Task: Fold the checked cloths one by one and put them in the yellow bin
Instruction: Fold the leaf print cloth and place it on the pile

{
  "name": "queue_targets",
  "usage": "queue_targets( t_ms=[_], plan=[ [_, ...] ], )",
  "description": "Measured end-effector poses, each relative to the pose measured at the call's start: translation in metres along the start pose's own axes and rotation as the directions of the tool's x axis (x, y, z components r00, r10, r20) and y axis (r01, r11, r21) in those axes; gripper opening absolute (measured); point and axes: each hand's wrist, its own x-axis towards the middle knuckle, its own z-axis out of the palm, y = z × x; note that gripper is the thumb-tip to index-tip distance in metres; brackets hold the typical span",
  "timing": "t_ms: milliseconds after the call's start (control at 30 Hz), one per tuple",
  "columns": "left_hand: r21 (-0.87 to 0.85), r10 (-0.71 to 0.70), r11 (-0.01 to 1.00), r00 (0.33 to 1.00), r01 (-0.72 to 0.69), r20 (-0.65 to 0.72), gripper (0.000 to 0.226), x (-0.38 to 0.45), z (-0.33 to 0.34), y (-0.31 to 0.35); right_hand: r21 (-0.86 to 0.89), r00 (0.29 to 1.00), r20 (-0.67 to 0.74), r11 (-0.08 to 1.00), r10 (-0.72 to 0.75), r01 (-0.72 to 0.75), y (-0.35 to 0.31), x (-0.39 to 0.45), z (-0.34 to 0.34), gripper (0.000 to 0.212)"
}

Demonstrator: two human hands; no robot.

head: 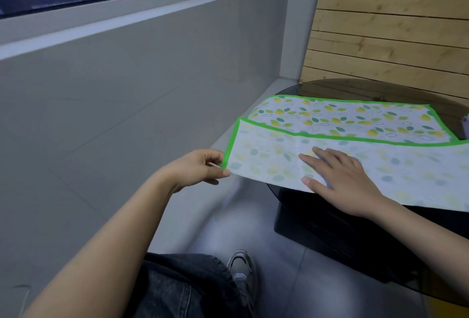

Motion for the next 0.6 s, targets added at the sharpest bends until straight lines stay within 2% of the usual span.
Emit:
queue_targets(
  t_ms=[67,133,200,267,433,600],
  plan=[
    [-0.143,-0.082,0.987,0.997,0.079,-0.016,0.030,0.003,0.010,-0.002,0.002,1.000,0.002,1.000,-0.001,0.001,0.000,-0.001,0.000,0.076],
    [-0.219,-0.138,0.969,0.984,0.111,-0.111,0.031,0.009,0.018,-0.005,0.002,1.000,0.005,1.000,-0.001,0.001,-0.001,-0.001,0.000,0.076],
    [-0.165,-0.179,0.976,0.951,0.140,-0.251,0.030,0.016,0.023,-0.007,0.004,1.000,0.003,1.000,-0.001,0.001,-0.001,-0.001,0.000,0.076],
    [-0.135,-0.226,0.972,0.917,0.192,-0.328,0.032,0.018,0.026,-0.006,0.011,1.000,-0.001,1.000,0.000,0.000,0.000,-0.001,0.000,0.075],
    [-0.135,-0.263,0.963,0.911,0.232,-0.317,0.025,0.017,0.031,-0.003,0.003,1.000,-0.004,1.000,0.004,-0.004,0.000,-0.001,0.000,0.075],
    [-0.167,-0.211,0.973,0.911,0.160,-0.354,0.049,0.017,0.039,0.001,0.000,1.000,-0.005,1.000,0.000,0.000,0.001,0.000,0.002,0.085]
  ],
)
